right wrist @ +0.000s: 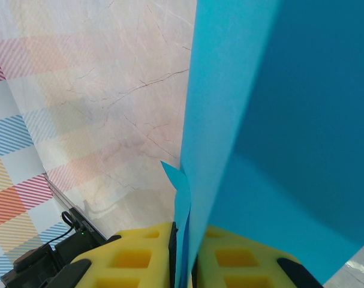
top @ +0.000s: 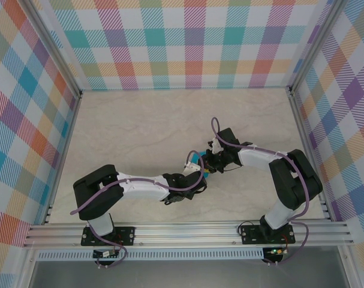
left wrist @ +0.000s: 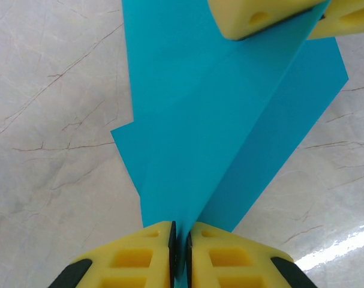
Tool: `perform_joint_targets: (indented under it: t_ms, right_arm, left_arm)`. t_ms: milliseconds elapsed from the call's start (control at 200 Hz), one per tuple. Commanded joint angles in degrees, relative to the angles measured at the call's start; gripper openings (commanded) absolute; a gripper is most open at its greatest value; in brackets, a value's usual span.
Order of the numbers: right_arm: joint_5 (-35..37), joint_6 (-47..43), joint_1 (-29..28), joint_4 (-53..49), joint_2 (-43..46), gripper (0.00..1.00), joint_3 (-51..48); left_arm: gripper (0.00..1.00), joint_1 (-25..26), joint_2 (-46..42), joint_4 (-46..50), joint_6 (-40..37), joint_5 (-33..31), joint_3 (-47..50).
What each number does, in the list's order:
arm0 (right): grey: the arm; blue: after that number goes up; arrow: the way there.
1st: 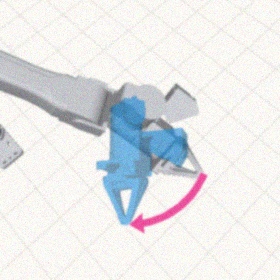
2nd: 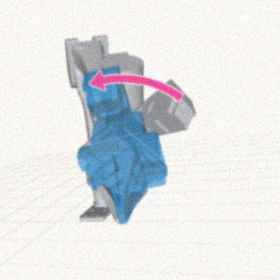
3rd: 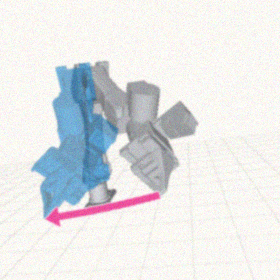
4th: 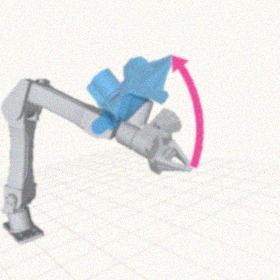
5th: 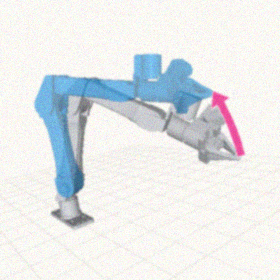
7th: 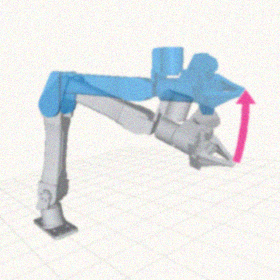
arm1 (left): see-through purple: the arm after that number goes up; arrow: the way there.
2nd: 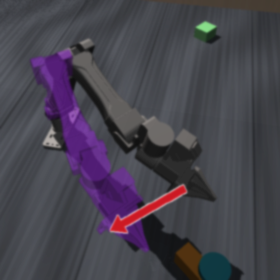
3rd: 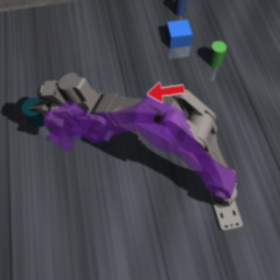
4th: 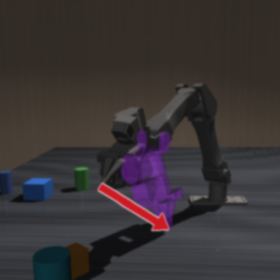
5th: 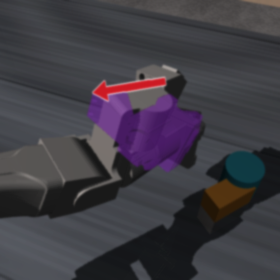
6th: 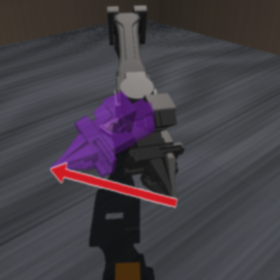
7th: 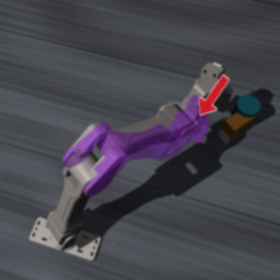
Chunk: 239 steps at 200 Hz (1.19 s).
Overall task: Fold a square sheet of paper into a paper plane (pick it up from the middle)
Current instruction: Fourth fold the wing at the center of the table.
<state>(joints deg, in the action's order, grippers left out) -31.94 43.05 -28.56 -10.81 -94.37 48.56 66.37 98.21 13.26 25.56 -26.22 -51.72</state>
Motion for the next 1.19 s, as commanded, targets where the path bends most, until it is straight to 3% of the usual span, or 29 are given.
perform_joint_targets:
  t_ms: [0, 190, 295, 790, 905, 1190]
  right_arm:
    - [0.3, -0.4, -0.3, -0.9, -0.5, 0.16, 1.2]
    - [0.4, -0.9, -0.3, -1.5, -0.5, 0.14, 1.4]
    - [1.0, -1.6, -0.3, -2.5, 0.0, 0.18, 1.4]
    - [3.4, -6.6, 4.3, -7.7, 14.7, 0.6, -2.9]
    - [2.3, -6.7, 4.4, -7.1, 16.8, 0.6, -4.3]
    - [-4.2, -4.3, 4.0, -0.6, 15.0, 0.5, -7.8]
  left_arm:
    - [0.14, 1.0, -0.5, 0.1, 0.9, -0.6, -1.0]
    - [0.13, 0.9, -1.9, -2.2, 1.1, 0.8, 0.8]
    - [0.09, 0.0, -2.9, -4.2, 0.7, 4.3, 1.9]
    - [0.07, -9.5, -8.7, -22.8, 4.4, 26.2, 13.1]
    - [0.07, -11.4, -9.4, -27.9, 6.1, 29.9, 15.9]
    - [0.09, -13.9, -11.3, -32.4, 7.2, 33.7, 19.4]
